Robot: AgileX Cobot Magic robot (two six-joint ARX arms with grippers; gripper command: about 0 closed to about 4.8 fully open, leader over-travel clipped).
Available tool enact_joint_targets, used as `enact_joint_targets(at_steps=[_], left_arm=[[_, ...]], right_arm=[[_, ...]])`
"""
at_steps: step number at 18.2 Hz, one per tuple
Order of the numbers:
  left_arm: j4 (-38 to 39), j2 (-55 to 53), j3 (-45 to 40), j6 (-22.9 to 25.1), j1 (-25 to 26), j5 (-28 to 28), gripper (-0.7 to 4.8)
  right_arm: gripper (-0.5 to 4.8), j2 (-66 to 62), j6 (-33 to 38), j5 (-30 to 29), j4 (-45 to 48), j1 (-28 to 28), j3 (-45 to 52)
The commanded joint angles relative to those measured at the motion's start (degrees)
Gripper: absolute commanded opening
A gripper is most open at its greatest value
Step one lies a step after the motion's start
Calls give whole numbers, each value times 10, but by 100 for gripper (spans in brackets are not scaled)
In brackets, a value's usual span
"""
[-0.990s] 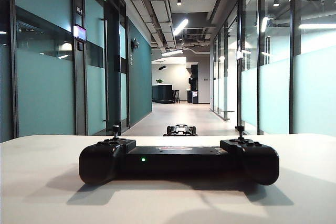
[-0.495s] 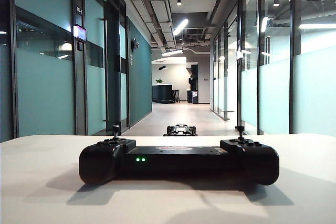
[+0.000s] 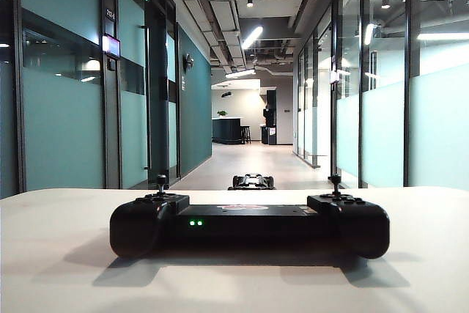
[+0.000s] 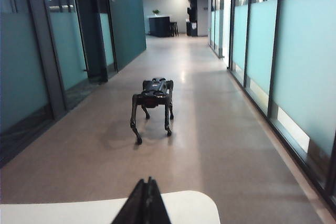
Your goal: Push the left joystick on the remote control sitting on the white table forward to make the robot dog walk in a straight line until it approaches the door.
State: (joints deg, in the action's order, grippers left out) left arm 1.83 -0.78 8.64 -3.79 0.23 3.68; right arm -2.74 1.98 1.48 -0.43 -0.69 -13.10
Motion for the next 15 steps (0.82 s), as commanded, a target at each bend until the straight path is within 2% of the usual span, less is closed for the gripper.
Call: enact_joint_targets(at_steps=[1,7,10,15], left_arm=[[7,-35,47,-27,-1,-6,-5],[61,-167,162,-35,-1,-53,-5],[97,-222,219,-50,-6,-64,-5],[138,-293,284,-46,-70,-102,-5]], right_arm=[[-3,-37,2,0,-19,1,-61],[-4,-163,3,-4,-132,1,-210],[-4,-206,33,-26,-152,1,-251],[-5,-251,39,-27,-240,2,-300]])
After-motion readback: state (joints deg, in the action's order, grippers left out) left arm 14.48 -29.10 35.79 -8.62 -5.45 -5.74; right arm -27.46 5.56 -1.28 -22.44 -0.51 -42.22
